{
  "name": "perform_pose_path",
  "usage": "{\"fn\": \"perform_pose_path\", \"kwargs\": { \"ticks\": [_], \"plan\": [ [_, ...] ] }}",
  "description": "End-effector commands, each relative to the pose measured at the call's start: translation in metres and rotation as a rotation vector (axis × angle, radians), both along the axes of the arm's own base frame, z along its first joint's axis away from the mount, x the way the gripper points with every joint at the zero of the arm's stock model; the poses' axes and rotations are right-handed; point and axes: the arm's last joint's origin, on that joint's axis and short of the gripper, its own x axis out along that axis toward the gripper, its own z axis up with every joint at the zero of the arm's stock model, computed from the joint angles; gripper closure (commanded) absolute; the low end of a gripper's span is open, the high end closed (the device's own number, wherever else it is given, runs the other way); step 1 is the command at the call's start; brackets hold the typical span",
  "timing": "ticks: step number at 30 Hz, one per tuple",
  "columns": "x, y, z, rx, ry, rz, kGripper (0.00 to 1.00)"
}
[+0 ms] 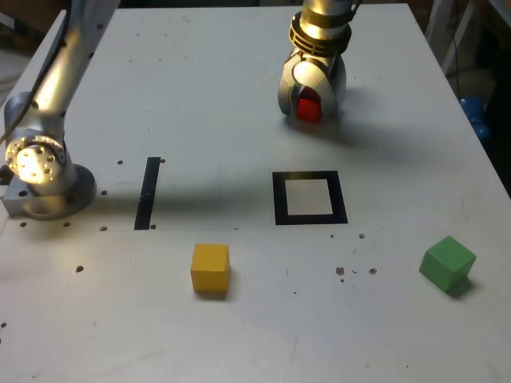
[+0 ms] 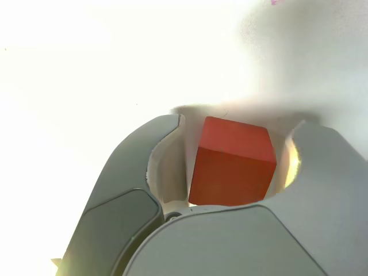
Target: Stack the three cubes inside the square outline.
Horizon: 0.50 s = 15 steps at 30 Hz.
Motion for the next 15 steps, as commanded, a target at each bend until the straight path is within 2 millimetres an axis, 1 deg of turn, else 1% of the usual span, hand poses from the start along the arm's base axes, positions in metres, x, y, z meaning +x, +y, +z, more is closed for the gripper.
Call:
{"fn": "perform_pose_path", "kwargs": {
  "ticks": [1,10,12,15],
  "plan": [
    [-0.001,0.0,0.001,-0.002,0.0,0.002,0.7],
    [-0.001,-0.007,0.005,-0.009,-0.005,0.002,0.7],
    [-0.001,-0.012,0.008,-0.008,-0.009,0.004,0.7],
    [-0.001,-0.025,0.015,-0.003,-0.019,0.013,0.7]
  ]
}}
